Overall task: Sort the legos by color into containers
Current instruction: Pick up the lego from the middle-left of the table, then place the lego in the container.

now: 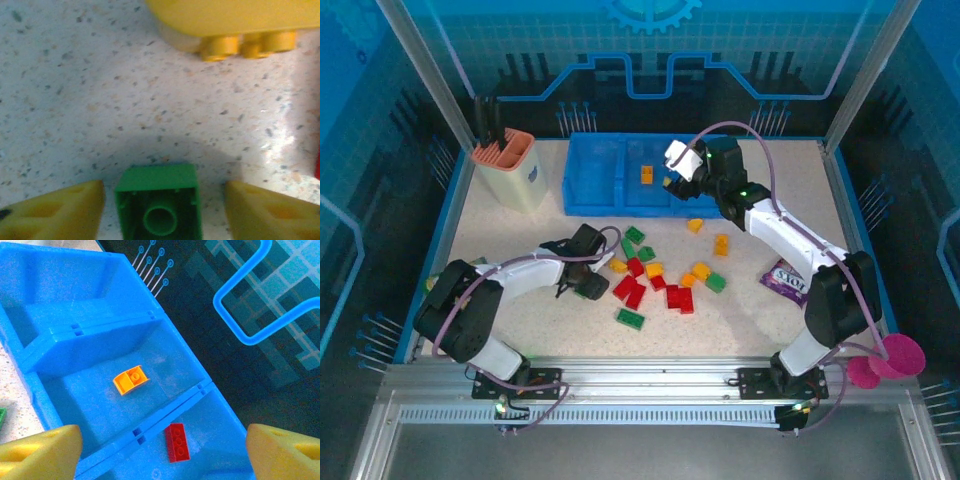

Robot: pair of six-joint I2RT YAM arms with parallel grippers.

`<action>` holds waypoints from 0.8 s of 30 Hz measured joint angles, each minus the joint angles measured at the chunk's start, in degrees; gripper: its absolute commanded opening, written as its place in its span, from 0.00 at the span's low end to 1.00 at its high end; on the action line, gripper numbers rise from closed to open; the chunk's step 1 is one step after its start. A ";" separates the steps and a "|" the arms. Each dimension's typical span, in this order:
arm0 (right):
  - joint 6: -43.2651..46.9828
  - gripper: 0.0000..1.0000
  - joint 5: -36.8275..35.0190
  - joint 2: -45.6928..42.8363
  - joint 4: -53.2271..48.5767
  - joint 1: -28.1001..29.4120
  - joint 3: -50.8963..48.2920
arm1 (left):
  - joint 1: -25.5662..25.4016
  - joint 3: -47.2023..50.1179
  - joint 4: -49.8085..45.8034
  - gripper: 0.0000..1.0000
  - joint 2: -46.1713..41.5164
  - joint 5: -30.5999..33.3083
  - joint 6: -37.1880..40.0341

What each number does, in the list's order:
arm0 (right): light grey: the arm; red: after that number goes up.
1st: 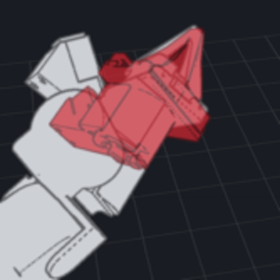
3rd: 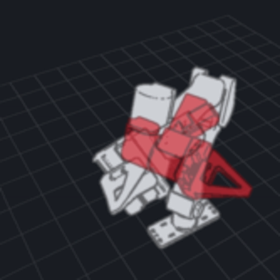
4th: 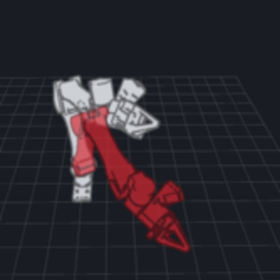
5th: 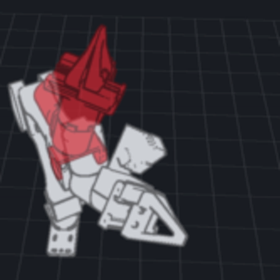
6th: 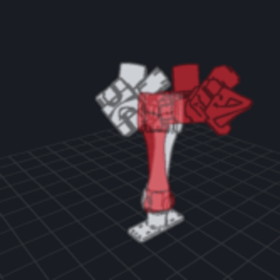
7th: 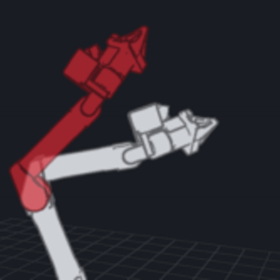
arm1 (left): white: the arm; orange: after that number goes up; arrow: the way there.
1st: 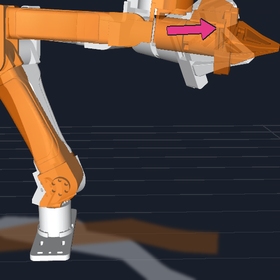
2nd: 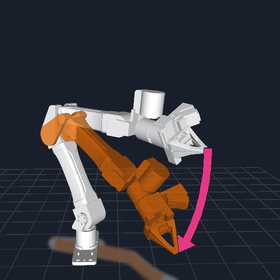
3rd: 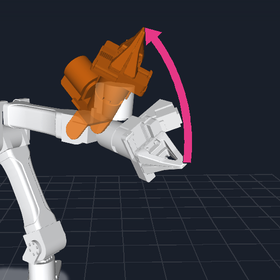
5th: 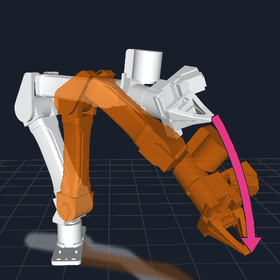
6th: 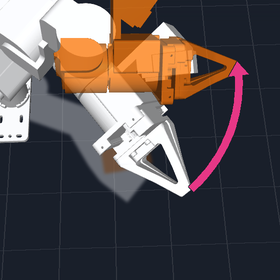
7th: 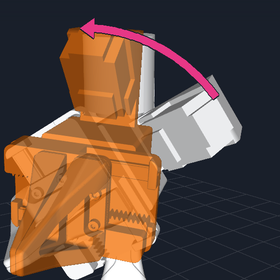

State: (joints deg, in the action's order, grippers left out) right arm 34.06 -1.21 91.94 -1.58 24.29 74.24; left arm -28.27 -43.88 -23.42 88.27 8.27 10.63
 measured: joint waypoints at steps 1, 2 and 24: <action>0.02 0.86 -0.28 0.00 0.00 0.00 0.00 | -0.13 -0.02 0.04 0.45 0.22 -0.35 -0.13; 0.07 0.86 -0.37 0.00 0.00 0.00 0.00 | -0.24 -0.11 0.04 0.42 0.37 -0.74 -0.07; -7.58 0.85 -4.39 -11.74 -4.20 -1.14 -19.26 | 9.40 -58.80 -18.29 0.29 16.94 2.95 1.36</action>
State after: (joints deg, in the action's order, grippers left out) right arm 26.48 -5.61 80.20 -5.78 23.16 54.98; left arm -18.87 -102.67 -41.71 105.21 11.22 11.99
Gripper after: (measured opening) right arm 0.855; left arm 0.333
